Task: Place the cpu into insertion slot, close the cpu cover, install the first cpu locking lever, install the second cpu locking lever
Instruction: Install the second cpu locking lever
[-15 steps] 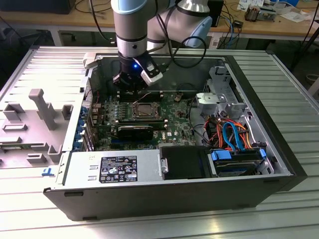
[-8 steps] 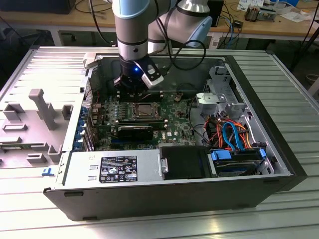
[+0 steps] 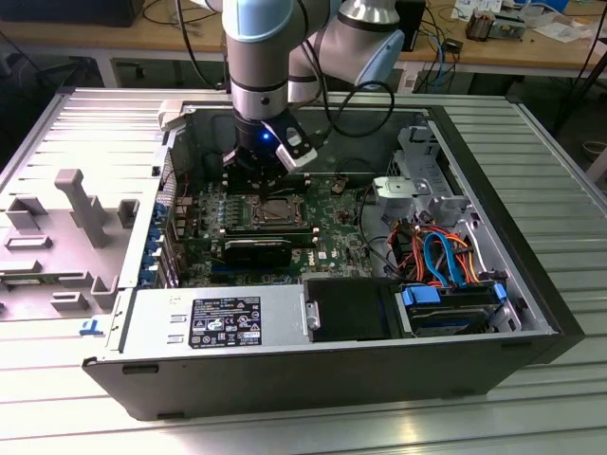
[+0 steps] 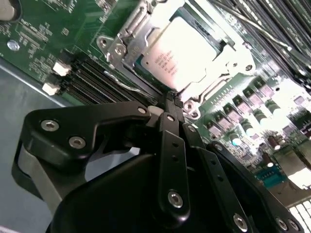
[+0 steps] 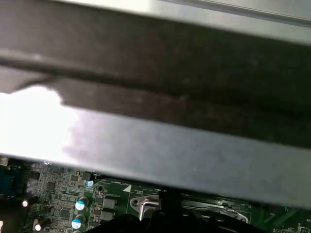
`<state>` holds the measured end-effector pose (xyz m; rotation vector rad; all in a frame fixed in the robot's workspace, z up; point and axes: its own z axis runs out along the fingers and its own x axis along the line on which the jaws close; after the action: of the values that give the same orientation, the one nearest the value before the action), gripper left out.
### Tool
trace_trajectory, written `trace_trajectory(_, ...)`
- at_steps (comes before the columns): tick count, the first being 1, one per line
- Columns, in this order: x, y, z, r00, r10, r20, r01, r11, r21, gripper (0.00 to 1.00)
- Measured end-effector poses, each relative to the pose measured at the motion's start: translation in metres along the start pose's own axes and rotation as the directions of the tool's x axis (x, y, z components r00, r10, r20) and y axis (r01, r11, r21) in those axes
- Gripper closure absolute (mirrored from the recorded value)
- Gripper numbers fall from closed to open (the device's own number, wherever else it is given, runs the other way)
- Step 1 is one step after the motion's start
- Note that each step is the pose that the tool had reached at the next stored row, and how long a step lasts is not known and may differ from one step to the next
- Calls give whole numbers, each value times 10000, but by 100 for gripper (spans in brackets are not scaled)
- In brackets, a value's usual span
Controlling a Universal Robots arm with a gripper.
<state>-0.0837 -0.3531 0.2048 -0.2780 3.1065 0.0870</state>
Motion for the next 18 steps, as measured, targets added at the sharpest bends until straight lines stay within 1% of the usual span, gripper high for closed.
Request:
trace_trajectory(2,-41,-12,13,10000,0,-1,0,10000,-1,89)
trace_trajectory(5,-71,-29,18,10000,0,0,0,10000,-3,89)
trace_trajectory(9,-138,-62,24,10000,2,-15,-2,10000,-9,89)
trace_trajectory(14,-236,-93,29,9999,2,-104,-2,10000,-63,89)
trace_trajectory(15,-244,-94,31,10000,-2,-95,1,10000,-74,89)
trace_trajectory(16,-170,-77,30,10000,-15,-80,15,10000,-72,89)
trace_trajectory(18,-161,-77,26,10000,0,-93,-1,10000,-66,89)
